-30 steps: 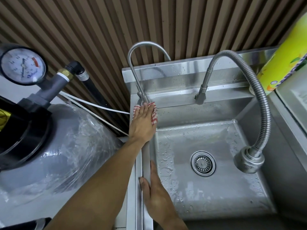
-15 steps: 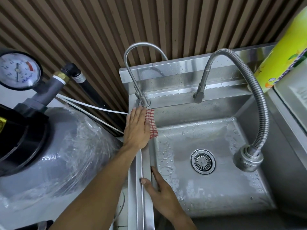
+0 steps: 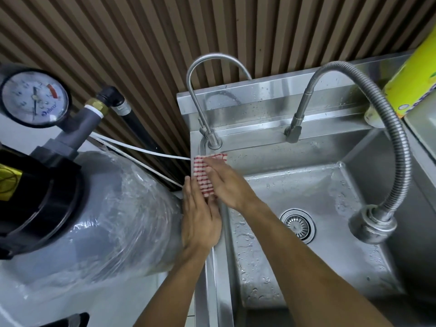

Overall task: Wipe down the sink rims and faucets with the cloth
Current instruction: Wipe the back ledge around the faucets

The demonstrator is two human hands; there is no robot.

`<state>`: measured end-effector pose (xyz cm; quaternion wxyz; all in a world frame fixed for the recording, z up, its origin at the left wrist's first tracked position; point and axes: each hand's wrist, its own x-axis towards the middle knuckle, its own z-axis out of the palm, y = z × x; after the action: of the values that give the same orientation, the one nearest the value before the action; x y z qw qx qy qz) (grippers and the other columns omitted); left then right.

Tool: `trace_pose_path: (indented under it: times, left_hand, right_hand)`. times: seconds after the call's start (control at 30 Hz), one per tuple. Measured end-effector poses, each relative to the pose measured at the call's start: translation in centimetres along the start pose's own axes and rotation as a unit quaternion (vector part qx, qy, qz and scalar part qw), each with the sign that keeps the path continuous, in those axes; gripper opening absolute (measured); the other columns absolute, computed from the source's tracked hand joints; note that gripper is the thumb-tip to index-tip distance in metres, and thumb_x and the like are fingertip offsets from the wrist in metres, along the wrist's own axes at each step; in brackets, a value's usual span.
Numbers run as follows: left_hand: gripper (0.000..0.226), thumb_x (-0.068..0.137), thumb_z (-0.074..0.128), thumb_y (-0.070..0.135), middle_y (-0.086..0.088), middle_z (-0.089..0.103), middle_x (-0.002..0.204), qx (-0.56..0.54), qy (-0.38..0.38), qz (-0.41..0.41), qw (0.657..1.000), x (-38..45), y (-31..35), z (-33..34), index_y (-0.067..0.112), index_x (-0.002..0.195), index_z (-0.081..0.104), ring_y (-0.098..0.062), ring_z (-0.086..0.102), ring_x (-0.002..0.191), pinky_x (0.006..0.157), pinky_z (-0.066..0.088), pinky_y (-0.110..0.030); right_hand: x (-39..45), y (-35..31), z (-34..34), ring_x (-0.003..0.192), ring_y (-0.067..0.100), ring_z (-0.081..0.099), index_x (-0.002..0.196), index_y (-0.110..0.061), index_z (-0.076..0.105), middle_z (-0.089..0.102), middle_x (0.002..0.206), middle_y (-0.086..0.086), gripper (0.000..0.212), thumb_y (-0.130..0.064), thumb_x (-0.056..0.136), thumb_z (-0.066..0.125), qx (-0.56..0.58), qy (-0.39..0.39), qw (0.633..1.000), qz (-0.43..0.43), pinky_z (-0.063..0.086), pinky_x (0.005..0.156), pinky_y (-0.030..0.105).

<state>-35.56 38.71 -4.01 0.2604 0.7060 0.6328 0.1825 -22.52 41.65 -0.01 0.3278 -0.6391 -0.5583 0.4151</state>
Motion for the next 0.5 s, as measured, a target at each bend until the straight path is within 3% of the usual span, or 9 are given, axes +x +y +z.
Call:
trace_pose_path:
  times: [0.07, 0.13, 0.2, 0.27, 0.4, 0.47, 0.5]
  left_hand:
    - [0.074, 0.103, 0.037, 0.031, 0.009, -0.01, 0.171, -0.002, 0.003, 0.029, 1.0, -0.9, -0.4, 0.0, 0.023, 0.163, -0.006, -0.007, -0.008, 0.156, 0.125, 0.004, -0.033]
    - [0.082, 0.099, 0.047, 0.017, 0.009, -0.009, 0.171, -0.02, 0.004, 0.033, 0.999, -0.9, -0.6, 0.1, 0.023, 0.163, -0.004, -0.005, -0.008, 0.156, 0.124, 0.002, -0.029]
    - [0.083, 0.1, 0.047, 0.012, 0.011, -0.011, 0.17, -0.042, 0.009, 0.01, 0.999, -0.8, -0.4, 0.1, 0.024, 0.162, -0.006, -0.004, -0.008, 0.156, 0.125, 0.003, -0.027]
    - [0.073, 0.105, 0.037, 0.022, 0.011, -0.015, 0.168, -0.02, -0.005, 0.004, 1.0, -0.3, -0.2, 0.1, 0.023, 0.161, -0.011, -0.005, -0.014, 0.155, 0.127, 0.0, -0.029]
    - [0.067, 0.098, 0.014, 0.035, 0.006, -0.027, 0.163, 0.076, -0.043, 0.037, 0.995, 1.1, -0.5, 0.5, 0.026, 0.152, -0.024, -0.016, -0.025, 0.153, 0.127, -0.008, -0.036]
    - [0.066, 0.101, 0.013, 0.037, 0.007, -0.028, 0.163, 0.076, -0.041, 0.012, 0.996, 1.5, -0.3, 0.7, 0.024, 0.154, -0.024, -0.017, -0.025, 0.153, 0.127, -0.008, -0.036]
    - [0.065, 0.104, 0.015, 0.036, 0.008, -0.027, 0.165, 0.069, -0.036, -0.001, 0.997, 1.6, -0.2, 0.8, 0.023, 0.157, -0.02, -0.018, -0.023, 0.154, 0.127, -0.007, -0.036]
  right_hand:
    - [1.7, 0.5, 1.0, 0.158, 0.012, 0.005, 0.164, -0.02, 0.021, 0.014, 0.172, -0.003, 0.055, -0.039, 0.112, 0.026, -0.114, -0.075, 0.991, -0.015, 0.002, 0.127, 0.03]
    - [2.6, 1.6, 1.5, 0.158, 0.011, -0.008, 0.165, -0.02, 0.006, -0.002, 0.173, -0.004, 0.059, -0.041, 0.112, 0.021, -0.191, -0.08, 0.978, -0.023, -0.004, 0.128, 0.034]
    - [2.8, 2.8, 1.7, 0.158, 0.012, -0.009, 0.165, -0.019, 0.002, -0.006, 0.172, -0.003, 0.061, -0.042, 0.112, 0.02, -0.224, -0.027, 0.974, -0.02, -0.004, 0.129, 0.035]
    - [2.6, 3.3, 2.2, 0.158, 0.014, -0.009, 0.165, -0.016, 0.0, -0.007, 0.172, -0.001, 0.065, -0.045, 0.11, 0.021, -0.233, 0.019, 0.972, 0.0, -0.007, 0.128, 0.033]
    - [2.8, 2.9, 3.0, 0.158, 0.016, -0.01, 0.164, -0.012, -0.003, -0.008, 0.172, 0.003, 0.072, -0.05, 0.108, 0.025, -0.24, 0.039, 0.97, 0.011, -0.013, 0.124, 0.027]
    - [3.6, 2.8, 2.6, 0.159, 0.015, -0.005, 0.164, -0.013, 0.004, -0.002, 0.173, 0.002, 0.062, -0.035, 0.111, 0.027, -0.21, 0.049, 0.976, 0.003, -0.004, 0.127, 0.027]
    - [3.9, 2.8, 2.3, 0.159, 0.013, 0.003, 0.165, -0.015, 0.011, 0.005, 0.173, 0.0, 0.058, -0.028, 0.111, 0.028, -0.191, 0.051, 0.98, 0.006, 0.007, 0.128, 0.029]
